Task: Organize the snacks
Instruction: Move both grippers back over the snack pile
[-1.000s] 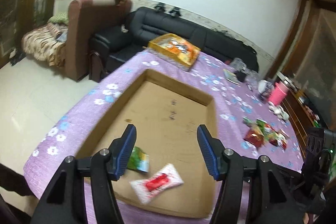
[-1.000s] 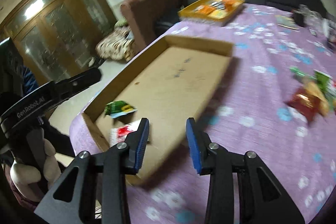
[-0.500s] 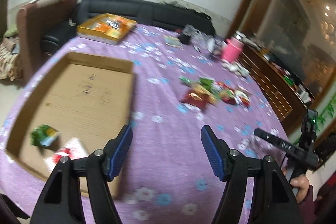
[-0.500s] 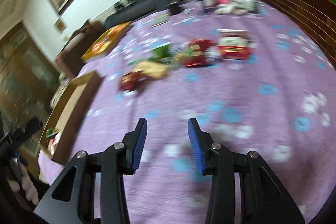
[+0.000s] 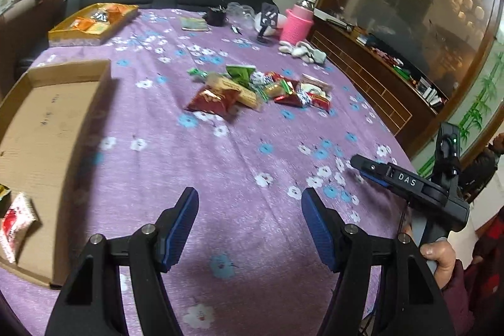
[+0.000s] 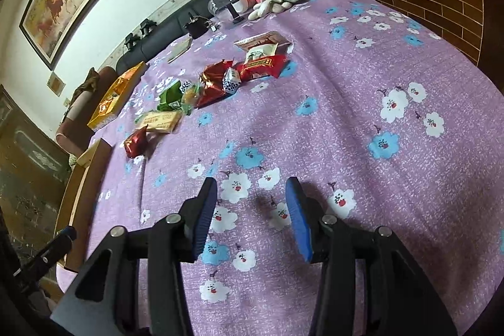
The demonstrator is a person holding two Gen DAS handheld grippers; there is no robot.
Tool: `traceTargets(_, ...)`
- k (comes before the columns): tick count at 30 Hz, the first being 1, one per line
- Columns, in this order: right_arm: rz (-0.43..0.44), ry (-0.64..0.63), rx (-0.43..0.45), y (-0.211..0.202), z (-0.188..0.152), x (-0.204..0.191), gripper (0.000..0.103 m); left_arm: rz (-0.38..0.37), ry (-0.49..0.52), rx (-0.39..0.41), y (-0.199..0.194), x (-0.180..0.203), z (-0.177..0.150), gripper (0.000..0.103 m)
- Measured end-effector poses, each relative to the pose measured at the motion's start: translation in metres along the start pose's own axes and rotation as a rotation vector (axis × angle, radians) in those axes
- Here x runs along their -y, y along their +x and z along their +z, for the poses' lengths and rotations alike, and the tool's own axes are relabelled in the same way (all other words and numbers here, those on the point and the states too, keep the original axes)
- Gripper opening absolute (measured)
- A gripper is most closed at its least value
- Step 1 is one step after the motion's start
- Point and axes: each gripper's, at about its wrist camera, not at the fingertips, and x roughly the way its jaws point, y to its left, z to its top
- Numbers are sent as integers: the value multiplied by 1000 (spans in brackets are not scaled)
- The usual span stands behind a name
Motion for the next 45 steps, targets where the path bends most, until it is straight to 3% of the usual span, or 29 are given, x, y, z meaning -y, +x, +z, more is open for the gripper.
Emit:
traceTargets(15, -16, -88, 12, -1, -4, -16, 47, -36, -45, -1, 12, -10, 5, 68)
traceTargets(21, 32, -171, 0, 2, 29, -38, 47, -22, -77, 14, 9, -27, 4, 68)
traceTargets(28, 18, -394, -38, 61, 72, -98, 47, -15, -98, 25, 7, -42, 10, 68)
traceTargets(36, 0, -677, -132, 129, 72, -158, 47, 1, -124, 35, 11, -58, 18, 68)
traceTargets(40, 5, -708, -179, 155, 68, -166, 47, 13, -135, 40, 9, -64, 20, 68)
traceTargets(43, 27, -697, -178, 159, 68, -170, 53, 35, -139, 43, 8, -68, 20, 68)
traceTargets(44, 45, -684, -184, 159, 67, -171, 52, 40, -140, 42, 8, -69, 21, 68)
traceTargets(45, 62, -671, -194, 158, 67, -172, 43, 45, -140, 42, 8, -70, 21, 68)
